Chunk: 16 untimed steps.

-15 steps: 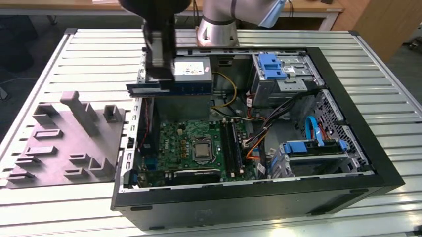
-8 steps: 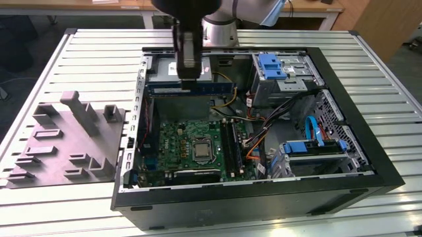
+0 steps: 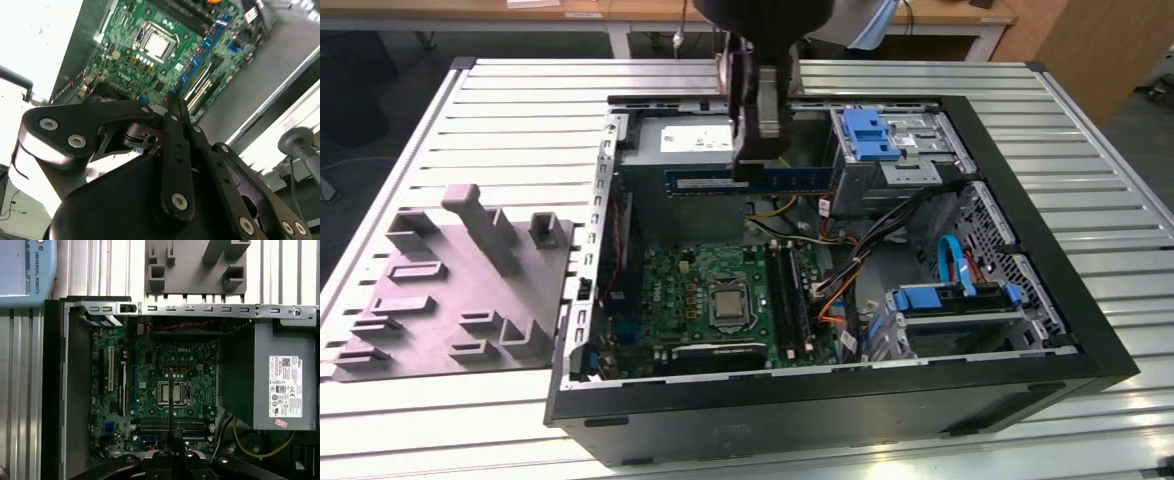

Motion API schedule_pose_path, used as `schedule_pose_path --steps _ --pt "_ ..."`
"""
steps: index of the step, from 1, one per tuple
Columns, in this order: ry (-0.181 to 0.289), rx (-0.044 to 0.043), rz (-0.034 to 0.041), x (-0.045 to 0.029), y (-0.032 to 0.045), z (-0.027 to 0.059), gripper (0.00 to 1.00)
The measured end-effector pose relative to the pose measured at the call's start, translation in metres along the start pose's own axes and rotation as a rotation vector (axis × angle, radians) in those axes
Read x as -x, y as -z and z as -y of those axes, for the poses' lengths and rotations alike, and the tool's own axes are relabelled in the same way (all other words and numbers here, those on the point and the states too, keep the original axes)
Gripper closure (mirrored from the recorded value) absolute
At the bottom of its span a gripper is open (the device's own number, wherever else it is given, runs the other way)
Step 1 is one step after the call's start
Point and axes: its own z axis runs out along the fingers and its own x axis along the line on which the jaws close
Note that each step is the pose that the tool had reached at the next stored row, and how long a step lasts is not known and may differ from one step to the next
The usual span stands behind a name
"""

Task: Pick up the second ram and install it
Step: 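Pick up the second ram and move it above second insertion slot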

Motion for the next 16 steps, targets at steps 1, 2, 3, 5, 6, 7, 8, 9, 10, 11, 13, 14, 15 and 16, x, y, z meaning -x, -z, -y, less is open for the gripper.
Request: schedule_pose_path --steps 1,2,3,5,6,7,8,9,10,11,13,14,15,16 --pt "0.0 0.0001 0.0 -0.0001 0.0 0.0012 0.89" --pt "0.0 0.0001 0.0 -0.0001 0.0 0.0012 0.89" --pt "0.0 0.0001 0.0 -0.0001 0.0001 0.0012 0.89" --pt "0.0 0.0 0.0011 0.0 -0.0004 0.0013 0.89" --pt "0.0 0.0 0.0046 0.0 -0.0014 0.0013 0.89" --pt "0.0 0.0 0.0082 -0.0001 -0.0026 0.0014 0.89" --pt "0.0 0.0 0.0119 -0.0001 -0.0036 0.0014 0.89" --pt "0.0 0.0 0.0161 -0.0002 -0.0047 0.0014 0.89" --pt "0.001 -0.0001 0.02 -0.0002 -0.0059 0.0014 0.89" --pt "0.001 -0.0002 0.0232 -0.0003 -0.0071 0.0015 0.89" --pt "0.001 -0.0003 0.0287 -0.0005 -0.0098 0.0015 0.89" --pt "0.001 -0.0003 0.0313 -0.0006 -0.0112 0.0015 0.89" --pt "0.001 -0.0004 0.0333 -0.0007 -0.0128 0.0016 0.89" --pt "0.001 -0.0004 0.0354 -0.0008 -0.0144 0.0016 0.89"
